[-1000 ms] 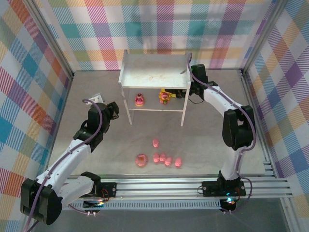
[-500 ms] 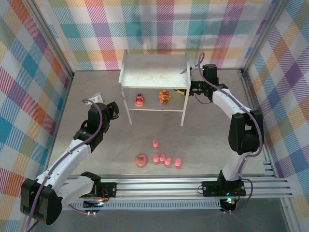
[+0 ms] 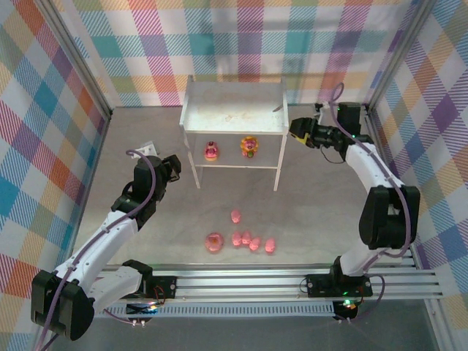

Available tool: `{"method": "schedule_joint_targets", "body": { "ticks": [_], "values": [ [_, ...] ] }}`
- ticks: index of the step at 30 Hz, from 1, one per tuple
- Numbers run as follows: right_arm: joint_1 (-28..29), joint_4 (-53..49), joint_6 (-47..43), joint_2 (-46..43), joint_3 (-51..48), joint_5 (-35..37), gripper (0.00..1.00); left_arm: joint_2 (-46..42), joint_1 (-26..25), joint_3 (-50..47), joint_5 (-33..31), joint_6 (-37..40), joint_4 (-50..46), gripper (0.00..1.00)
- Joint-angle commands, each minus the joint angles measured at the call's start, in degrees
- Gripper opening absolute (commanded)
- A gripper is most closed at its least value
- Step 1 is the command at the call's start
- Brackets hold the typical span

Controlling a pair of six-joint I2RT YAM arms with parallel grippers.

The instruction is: Place and organize the plastic toys onto the shelf

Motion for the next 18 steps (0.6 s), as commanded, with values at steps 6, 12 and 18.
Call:
{"method": "schedule_joint_targets", "body": {
  "ticks": [6,12,18],
  "values": [
    [-1.99,-15.13,-7.79,-12.43,-3.57,20.29,0.61,-1.92,-5.75,2.17,5.52,2.17,-8.85,0.59],
    [-2.03,-17.55,-9.24,-22.02,-8.34,26.23,0.62,-1.91,-24.1,0.86,-1.53,-0.31,-17.52,0.6],
    [-2.03,-19.21,-9.64,-24.78,-8.65,25.12,0.62,0.59,-35.25,0.55,-4.06,-5.43,-26.7,0.65]
  ]
}}
